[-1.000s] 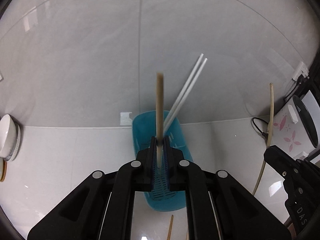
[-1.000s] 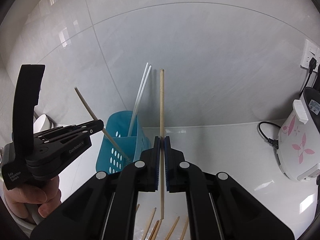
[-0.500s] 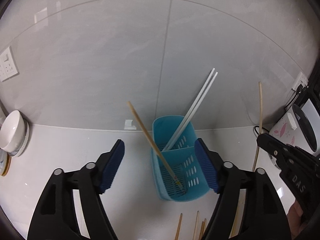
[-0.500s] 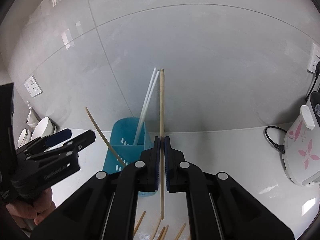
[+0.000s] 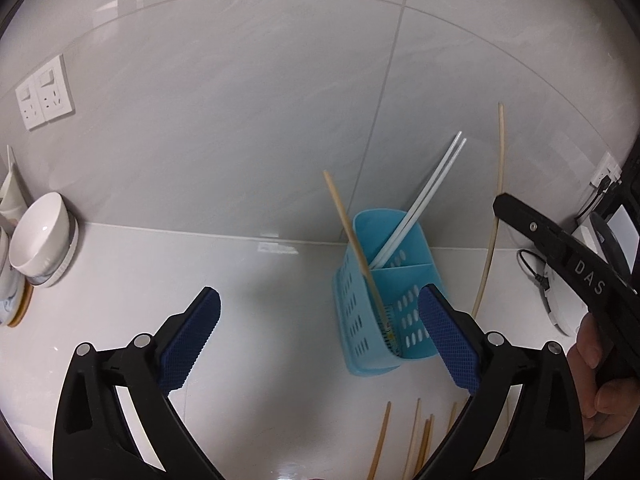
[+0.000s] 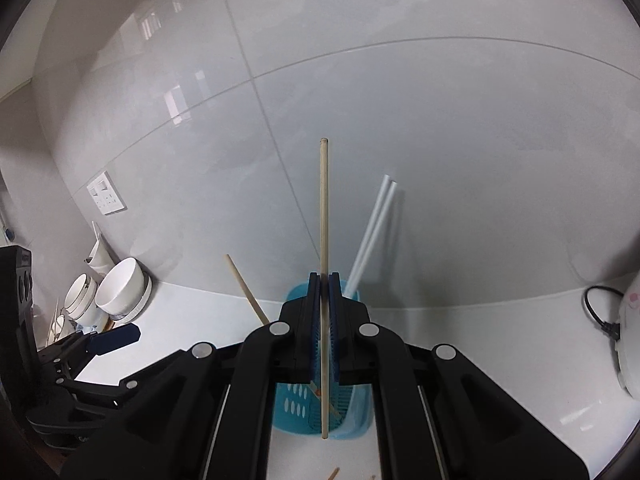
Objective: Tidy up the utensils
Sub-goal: 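Lower the right tool's chopstick into the blue holder and open the right tool, then move both open tools back over the remaining chopsticks on the table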
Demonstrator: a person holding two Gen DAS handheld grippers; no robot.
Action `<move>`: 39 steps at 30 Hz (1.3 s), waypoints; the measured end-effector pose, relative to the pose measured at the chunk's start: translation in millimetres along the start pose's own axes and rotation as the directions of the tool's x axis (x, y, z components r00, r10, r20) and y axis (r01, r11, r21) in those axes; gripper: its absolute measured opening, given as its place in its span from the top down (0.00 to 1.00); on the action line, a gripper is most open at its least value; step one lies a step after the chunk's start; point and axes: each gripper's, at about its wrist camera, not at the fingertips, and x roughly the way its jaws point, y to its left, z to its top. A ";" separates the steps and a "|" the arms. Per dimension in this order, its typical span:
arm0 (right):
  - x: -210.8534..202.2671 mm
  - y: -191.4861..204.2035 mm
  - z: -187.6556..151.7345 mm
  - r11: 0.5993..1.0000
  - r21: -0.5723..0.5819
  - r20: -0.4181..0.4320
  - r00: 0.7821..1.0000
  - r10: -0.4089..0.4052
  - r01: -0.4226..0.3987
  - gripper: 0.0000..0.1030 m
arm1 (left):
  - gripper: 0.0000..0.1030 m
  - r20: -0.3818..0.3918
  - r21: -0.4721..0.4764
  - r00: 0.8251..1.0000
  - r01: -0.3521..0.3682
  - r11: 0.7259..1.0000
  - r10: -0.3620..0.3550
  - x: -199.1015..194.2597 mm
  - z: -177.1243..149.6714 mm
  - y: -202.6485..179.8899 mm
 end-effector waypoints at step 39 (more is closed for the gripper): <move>2.4 -4.4 -49.7 0.990 -0.058 -0.054 0.990 -0.133 0.130 0.22 | 0.06 -0.061 0.015 0.998 -0.013 1.000 0.014 19.1 -16.1 10.4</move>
